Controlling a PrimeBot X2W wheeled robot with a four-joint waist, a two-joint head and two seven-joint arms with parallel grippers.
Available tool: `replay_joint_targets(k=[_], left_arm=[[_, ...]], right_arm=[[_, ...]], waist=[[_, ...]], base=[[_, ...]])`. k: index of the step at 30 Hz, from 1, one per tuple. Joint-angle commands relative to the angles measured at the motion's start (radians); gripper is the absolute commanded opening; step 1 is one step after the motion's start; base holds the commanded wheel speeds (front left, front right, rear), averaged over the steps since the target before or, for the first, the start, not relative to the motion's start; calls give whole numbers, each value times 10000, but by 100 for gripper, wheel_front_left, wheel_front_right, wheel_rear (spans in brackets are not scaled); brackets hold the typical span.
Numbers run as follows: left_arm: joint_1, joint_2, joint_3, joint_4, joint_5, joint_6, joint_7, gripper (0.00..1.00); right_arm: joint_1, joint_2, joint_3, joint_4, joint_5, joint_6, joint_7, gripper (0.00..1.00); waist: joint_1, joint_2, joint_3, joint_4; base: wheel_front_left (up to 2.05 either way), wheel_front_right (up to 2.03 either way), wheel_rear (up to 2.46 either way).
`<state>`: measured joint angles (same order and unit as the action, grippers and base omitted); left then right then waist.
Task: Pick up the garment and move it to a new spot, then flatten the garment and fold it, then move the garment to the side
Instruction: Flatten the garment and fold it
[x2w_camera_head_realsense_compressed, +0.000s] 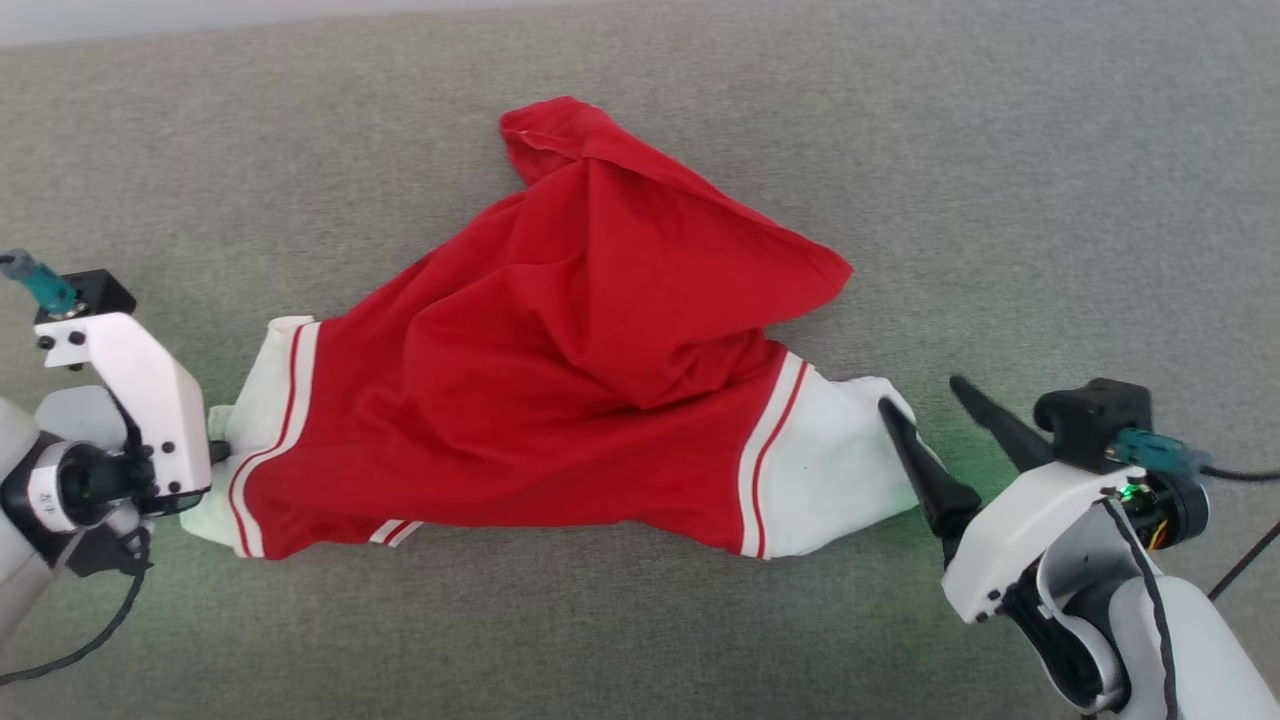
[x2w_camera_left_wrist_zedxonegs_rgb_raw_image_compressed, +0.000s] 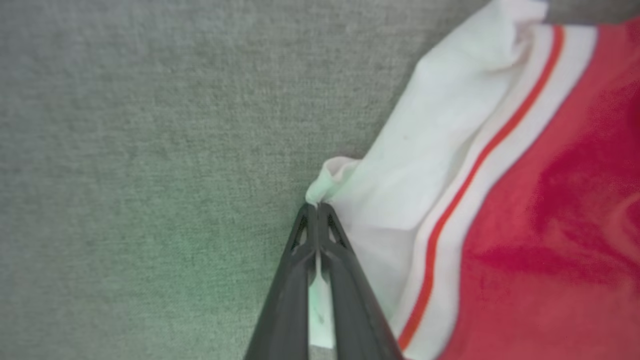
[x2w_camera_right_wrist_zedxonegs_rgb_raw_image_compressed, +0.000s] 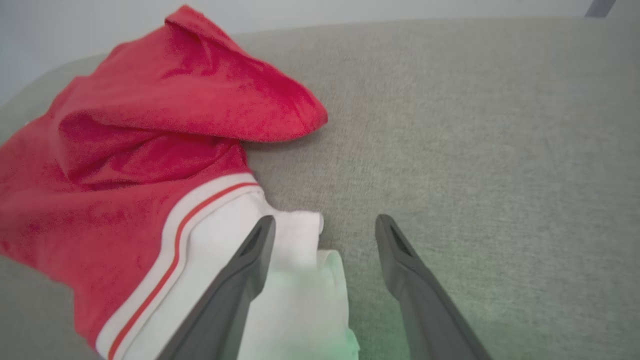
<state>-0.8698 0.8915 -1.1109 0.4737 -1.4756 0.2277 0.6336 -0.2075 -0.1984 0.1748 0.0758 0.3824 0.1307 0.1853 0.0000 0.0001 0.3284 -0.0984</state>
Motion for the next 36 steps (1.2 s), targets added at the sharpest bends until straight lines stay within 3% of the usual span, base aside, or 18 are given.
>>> replay_joint_targets(k=[1,9,16,17,18,22,29,36], left_arm=[[396,-367,-355,165,98,-85,95,0],[-53,-1003,-413,615,392,-577,-61,0],[-387,-1526,-374,1032,562,-1008,-350,0],[-414,-1576,-336,1103,575,-1073,-434,0],[-476,-1634,-311,1193,617,-1108,-515,0],[-837,-1747,-284,1380,818,-1194,-635,0],[-1746,-1376,50,840,1035,-1205,-763,0],[-2790,-1096,425,-369,1329,-783,-774,0]], right_arm=[[84,-126,96,-142,171,1,482,100],[296,-709,255,-772,388,1,4060,100],[-291,-618,619,181,165,3,6626,100],[-321,-663,751,480,246,1,7073,42],[-358,-637,777,702,411,1,7321,0],[-984,-702,514,719,842,1,7555,0],[-2199,-1171,-379,-92,1677,1,7777,0],[-3447,-1465,-920,-644,2129,0,7959,0]], waist=[[0,-1,-26,132],[0,-1,-11,690],[0,-1,129,969],[0,-1,136,999],[0,-1,134,1029],[0,-1,19,1159],[0,-1,-466,1176],[0,-1,-1128,1205]], base=[[0,0,0],[0,0,0],[0,0,0],[0,0,0],[0,0,0],[0,0,0],[0,0,0],[0,0,0]])
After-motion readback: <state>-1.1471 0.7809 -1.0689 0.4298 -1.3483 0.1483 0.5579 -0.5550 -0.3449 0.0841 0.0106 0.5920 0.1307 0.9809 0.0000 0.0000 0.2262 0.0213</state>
